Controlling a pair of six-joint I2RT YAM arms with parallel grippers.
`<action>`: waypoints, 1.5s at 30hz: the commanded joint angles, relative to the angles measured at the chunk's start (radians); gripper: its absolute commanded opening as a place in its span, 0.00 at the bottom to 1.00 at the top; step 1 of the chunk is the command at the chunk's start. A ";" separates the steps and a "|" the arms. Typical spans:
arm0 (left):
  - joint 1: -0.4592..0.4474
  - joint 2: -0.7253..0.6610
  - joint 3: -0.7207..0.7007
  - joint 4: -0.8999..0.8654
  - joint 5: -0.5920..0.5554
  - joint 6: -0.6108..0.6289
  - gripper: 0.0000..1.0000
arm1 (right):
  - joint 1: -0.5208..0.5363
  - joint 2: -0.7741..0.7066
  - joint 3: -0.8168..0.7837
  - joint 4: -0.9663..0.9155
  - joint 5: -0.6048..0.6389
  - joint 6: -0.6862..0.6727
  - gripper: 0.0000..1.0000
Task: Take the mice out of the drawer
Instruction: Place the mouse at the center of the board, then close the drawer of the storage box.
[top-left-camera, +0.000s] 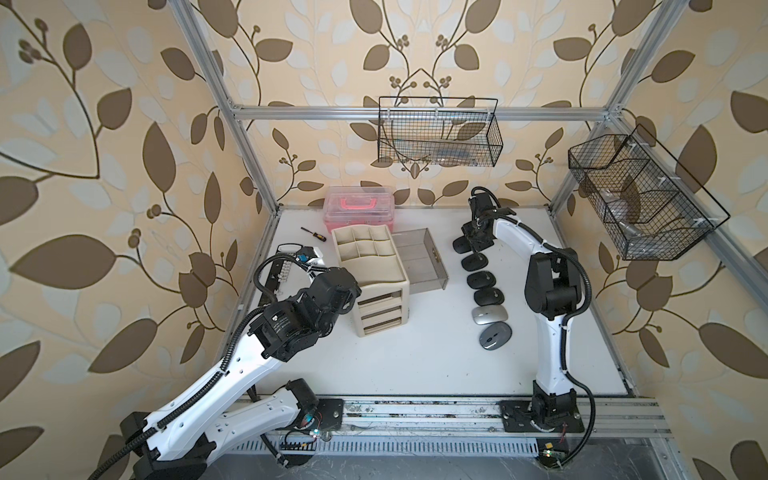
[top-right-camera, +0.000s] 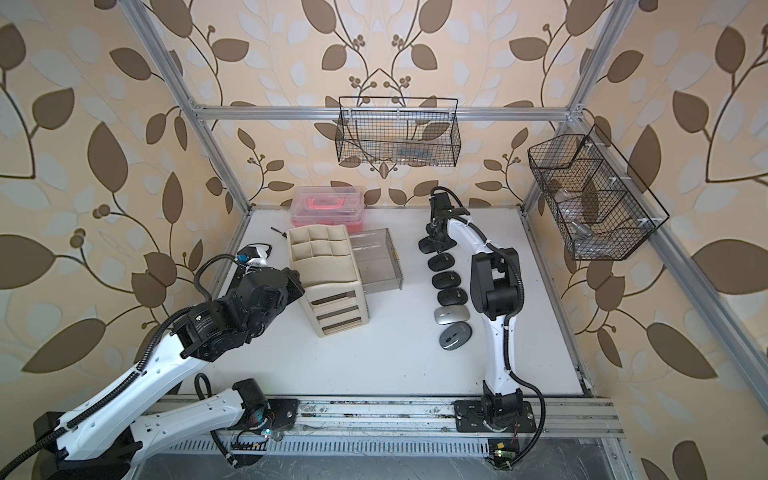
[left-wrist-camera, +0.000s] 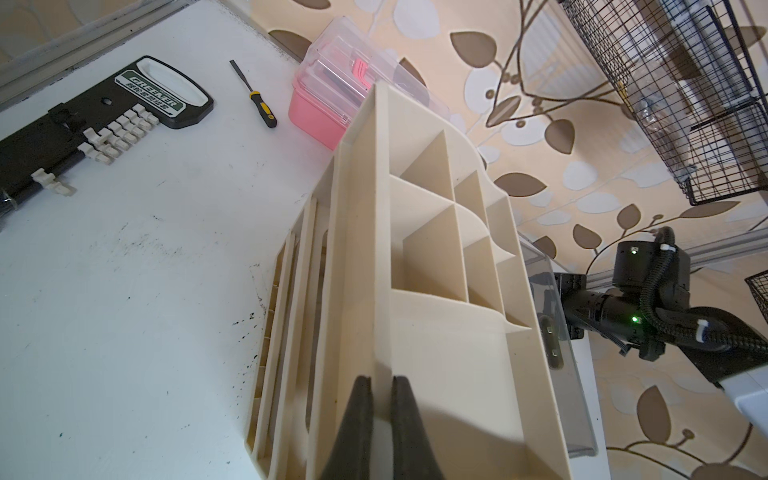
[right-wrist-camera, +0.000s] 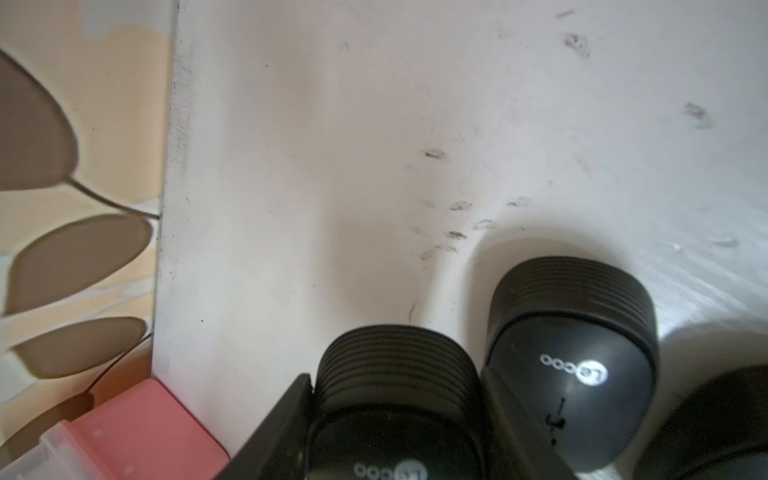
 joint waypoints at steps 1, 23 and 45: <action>0.007 0.006 0.004 0.041 -0.004 -0.025 0.00 | -0.012 0.034 0.035 -0.029 0.015 0.036 0.53; 0.017 0.061 0.011 0.076 0.029 -0.016 0.00 | -0.051 0.118 0.151 -0.084 0.014 0.002 0.67; 0.158 0.101 -0.036 0.217 0.406 0.088 0.00 | 0.038 -0.421 -0.383 0.068 -0.258 -0.592 0.67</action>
